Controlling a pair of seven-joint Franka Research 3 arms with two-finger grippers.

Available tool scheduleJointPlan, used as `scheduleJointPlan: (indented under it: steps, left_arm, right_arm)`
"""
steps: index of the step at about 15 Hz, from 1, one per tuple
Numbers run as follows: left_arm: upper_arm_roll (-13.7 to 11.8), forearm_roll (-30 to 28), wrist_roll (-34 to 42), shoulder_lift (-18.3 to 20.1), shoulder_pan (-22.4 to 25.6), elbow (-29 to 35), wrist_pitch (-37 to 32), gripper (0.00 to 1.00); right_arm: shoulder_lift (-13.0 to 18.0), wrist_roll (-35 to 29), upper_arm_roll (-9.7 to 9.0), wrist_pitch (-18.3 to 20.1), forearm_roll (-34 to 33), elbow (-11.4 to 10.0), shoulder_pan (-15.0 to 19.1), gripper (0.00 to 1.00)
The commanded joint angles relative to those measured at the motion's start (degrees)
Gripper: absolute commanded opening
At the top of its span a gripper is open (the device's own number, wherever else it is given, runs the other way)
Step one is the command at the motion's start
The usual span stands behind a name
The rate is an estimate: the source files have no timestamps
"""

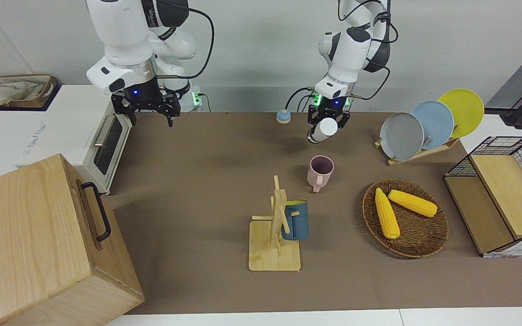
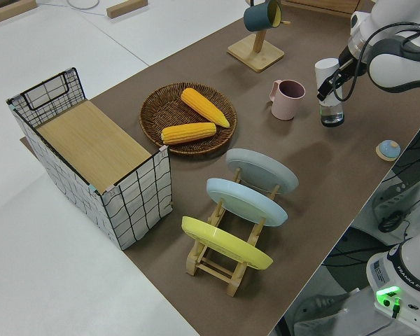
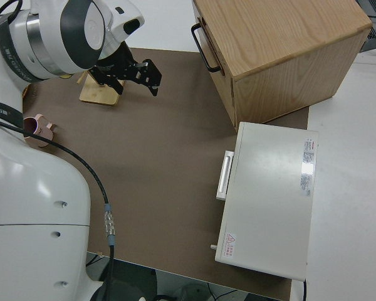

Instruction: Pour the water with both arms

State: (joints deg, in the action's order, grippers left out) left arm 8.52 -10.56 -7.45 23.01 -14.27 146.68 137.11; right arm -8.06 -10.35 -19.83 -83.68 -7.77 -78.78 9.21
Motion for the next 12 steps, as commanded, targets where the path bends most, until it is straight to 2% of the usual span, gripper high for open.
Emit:
scheduleJointPlan:
  steps: [1,2,3,5,8,12]
  left_arm:
    - [0.1,-0.1,-0.4,-4.5,-0.1,-4.3,-0.6,0.0]
    - [0.1,-0.1,-0.4,-5.3,0.0,-4.8,-1.4,0.0]
    - [0.0,-0.1,-0.5,-6.4,0.2,-5.8,-3.2,0.0]
    - [-0.4,-0.1,-0.5,-8.0,0.4,-8.5,-8.8,0.0]
    - [-0.7,0.0,-0.7,-9.1,0.5,-10.5,-13.0,0.0]
    - [-0.8,0.3,-0.8,-13.7,1.0,-16.2,-19.2,0.0]
  right_arm:
    - [3.8,5.6,8.83,-0.1,0.8,-2.2,-3.3,0.99]
    - [4.3,5.8,9.97,-0.1,0.9,-2.3,-3.4,0.99]
    - [5.7,6.2,10.59,-0.1,0.9,-3.9,-3.4,0.99]
    - [7.3,7.0,10.69,0.0,2.5,-5.9,-3.2,0.99]
    - [6.7,6.6,10.69,0.4,8.0,-5.5,-1.7,0.99]
    - [6.5,6.4,10.69,0.4,8.6,-5.2,-1.4,0.99]
